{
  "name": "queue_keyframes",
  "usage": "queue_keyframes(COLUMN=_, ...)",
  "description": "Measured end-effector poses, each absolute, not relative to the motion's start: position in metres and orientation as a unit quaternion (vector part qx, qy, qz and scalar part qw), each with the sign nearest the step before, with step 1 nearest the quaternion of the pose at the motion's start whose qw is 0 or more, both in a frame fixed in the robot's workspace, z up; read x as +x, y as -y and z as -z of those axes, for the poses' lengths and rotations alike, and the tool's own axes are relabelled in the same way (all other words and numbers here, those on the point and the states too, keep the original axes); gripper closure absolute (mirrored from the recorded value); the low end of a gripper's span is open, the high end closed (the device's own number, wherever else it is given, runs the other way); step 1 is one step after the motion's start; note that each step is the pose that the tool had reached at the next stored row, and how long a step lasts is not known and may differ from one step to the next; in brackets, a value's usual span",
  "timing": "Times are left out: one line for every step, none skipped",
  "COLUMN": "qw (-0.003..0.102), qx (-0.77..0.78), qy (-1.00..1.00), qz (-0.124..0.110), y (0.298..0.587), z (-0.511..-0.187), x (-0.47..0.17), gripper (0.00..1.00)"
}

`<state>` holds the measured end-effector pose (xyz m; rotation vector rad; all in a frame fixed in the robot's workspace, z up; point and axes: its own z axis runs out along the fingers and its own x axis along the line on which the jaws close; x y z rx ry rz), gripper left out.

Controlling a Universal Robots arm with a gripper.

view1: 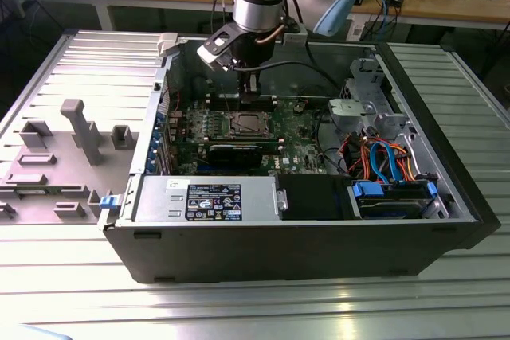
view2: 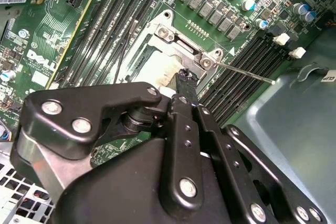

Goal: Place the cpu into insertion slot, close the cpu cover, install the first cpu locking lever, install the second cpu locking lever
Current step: 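Install the first cpu locking lever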

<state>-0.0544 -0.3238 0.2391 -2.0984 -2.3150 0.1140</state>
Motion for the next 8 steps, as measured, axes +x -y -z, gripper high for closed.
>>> queue_keyframes(qw=0.007, qx=-0.67, qy=0.742, qz=-0.036, y=0.3238, z=-0.2391, x=-0.0544, gripper=0.89)
queue_keyframes(qw=0.007, qx=-0.669, qy=0.742, qz=-0.036, y=0.3238, z=-0.2391, x=-0.0544, gripper=0.89)
queue_keyframes(qw=0.007, qx=-0.668, qy=0.743, qz=-0.037, y=0.3238, z=-0.2391, x=-0.0544, gripper=0.89)
queue_keyframes(qw=0.007, qx=-0.667, qy=0.744, qz=-0.037, y=0.3238, z=-0.2391, x=-0.0544, gripper=0.89)
queue_keyframes(qw=0.007, qx=-0.667, qy=0.745, qz=-0.037, y=0.3238, z=-0.2391, x=-0.0544, gripper=0.89)
queue_keyframes(qw=0.007, qx=-0.665, qy=0.746, qz=-0.037, y=0.3238, z=-0.2391, x=-0.0544, gripper=0.89)
queue_keyframes(qw=0.007, qx=-0.665, qy=0.746, qz=-0.037, y=0.3238, z=-0.2391, x=-0.0544, gripper=0.89)
queue_keyframes(qw=0.007, qx=-0.664, qy=0.747, qz=-0.037, y=0.3238, z=-0.2391, x=-0.0544, gripper=0.89)
